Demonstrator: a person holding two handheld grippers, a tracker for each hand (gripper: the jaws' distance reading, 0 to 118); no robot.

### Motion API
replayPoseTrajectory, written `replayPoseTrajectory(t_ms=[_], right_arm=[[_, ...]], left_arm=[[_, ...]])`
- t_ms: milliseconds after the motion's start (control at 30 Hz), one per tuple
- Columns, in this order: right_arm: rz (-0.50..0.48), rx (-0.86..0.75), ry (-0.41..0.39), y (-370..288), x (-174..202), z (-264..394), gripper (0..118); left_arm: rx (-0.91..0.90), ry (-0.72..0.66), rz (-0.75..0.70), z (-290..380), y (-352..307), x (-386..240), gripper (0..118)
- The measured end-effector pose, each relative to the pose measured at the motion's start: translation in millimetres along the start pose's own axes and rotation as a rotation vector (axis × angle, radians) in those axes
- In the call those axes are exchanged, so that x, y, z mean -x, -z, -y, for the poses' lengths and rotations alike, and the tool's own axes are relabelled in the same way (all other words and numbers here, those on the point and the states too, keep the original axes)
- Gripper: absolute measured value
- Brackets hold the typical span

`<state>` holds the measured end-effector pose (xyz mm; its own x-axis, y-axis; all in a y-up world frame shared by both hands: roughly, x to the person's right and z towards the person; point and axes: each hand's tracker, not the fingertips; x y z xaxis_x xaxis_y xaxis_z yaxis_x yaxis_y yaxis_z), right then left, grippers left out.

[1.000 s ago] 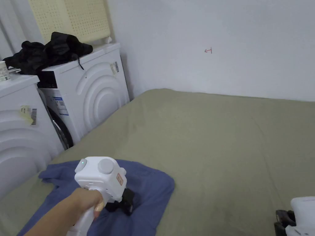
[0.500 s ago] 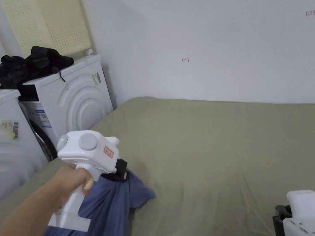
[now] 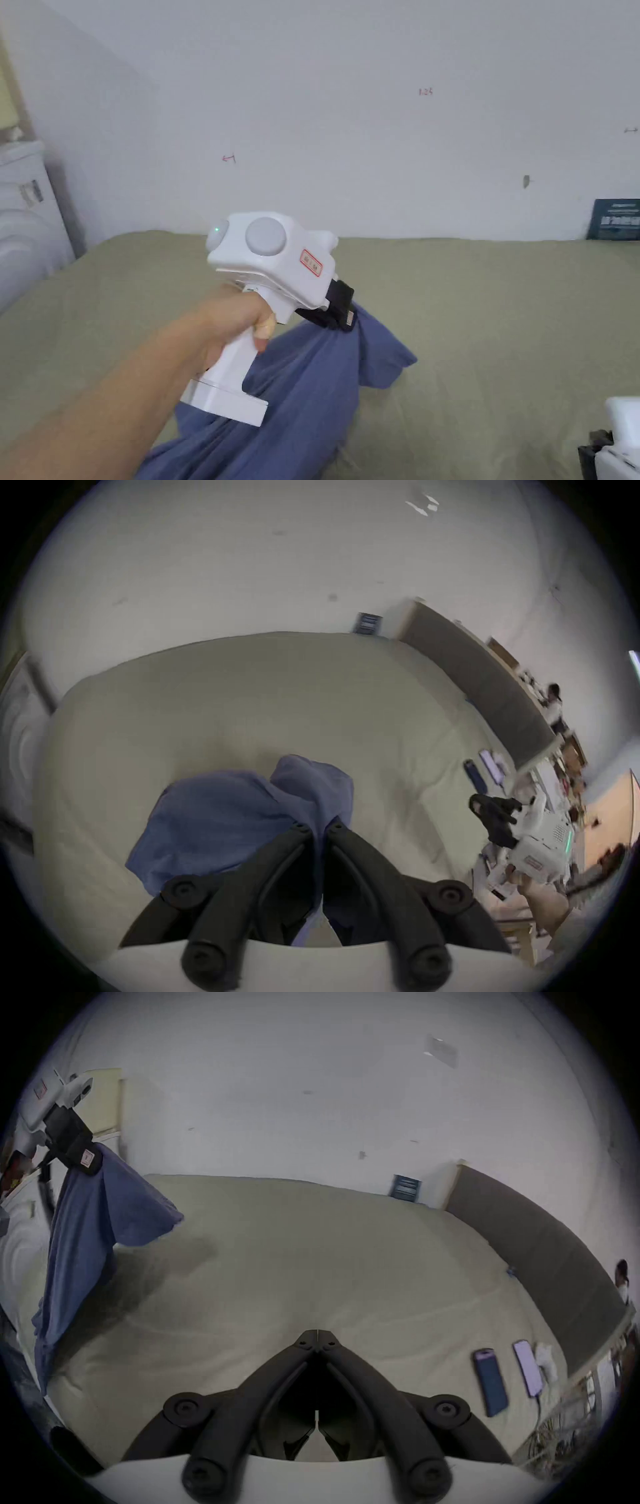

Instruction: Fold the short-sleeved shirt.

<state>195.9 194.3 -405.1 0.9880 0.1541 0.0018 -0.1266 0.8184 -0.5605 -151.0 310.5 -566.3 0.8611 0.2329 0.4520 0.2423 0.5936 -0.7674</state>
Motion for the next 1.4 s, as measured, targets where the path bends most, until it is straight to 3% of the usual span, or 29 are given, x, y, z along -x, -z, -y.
replayPoseTrajectory(t_ms=[233,367,400,433,467,500,533,667,833,933,967,1000,1200,1400], right_arm=[[0.144,0.017,0.083,-23,-87,12,0],[0.186,0.026,0.095,-34,-108,23,0],[0.189,0.029,0.1,-36,-112,26,0],[0.192,0.03,0.104,-37,-113,28,0],[0.195,0.037,0.107,-35,-113,28,0],[0.196,0.041,0.111,-34,-113,28,0],[0.194,0.045,0.113,-33,-112,28,0],[0.15,0.061,0.103,-26,-97,21,0],[0.098,0.026,0.086,-26,-74,4,0],[0.064,0.005,0.07,-31,-60,-4,0],[0.058,0.0,0.062,-32,-55,-5,0],[0.054,-0.004,0.058,-34,-51,-6,0],[0.021,0.012,0.064,-34,-33,1,0],[0.01,0.026,0.03,-32,-23,1,0]], left_arm=[[0.117,0.166,0.261,-12,99,-151,3],[0.198,0.16,0.293,15,150,-186,4],[0.218,0.149,0.298,26,163,-188,9],[0.234,0.142,0.303,36,174,-188,22],[0.239,0.126,0.312,45,182,-185,63],[0.263,0.091,0.297,54,190,-182,95],[0.299,0.072,0.28,60,192,-177,108],[0.282,-0.013,0.154,65,152,-130,101],[-0.067,-0.084,0.009,82,18,-52,89],[-0.197,-0.159,-0.178,120,-49,-13,47],[-0.241,-0.172,-0.233,134,-65,-3,17],[-0.27,-0.195,-0.293,151,-82,6,2],[-0.275,-0.333,-0.376,237,-127,57,1],[-0.207,-0.386,-0.364,253,-113,80,0]])
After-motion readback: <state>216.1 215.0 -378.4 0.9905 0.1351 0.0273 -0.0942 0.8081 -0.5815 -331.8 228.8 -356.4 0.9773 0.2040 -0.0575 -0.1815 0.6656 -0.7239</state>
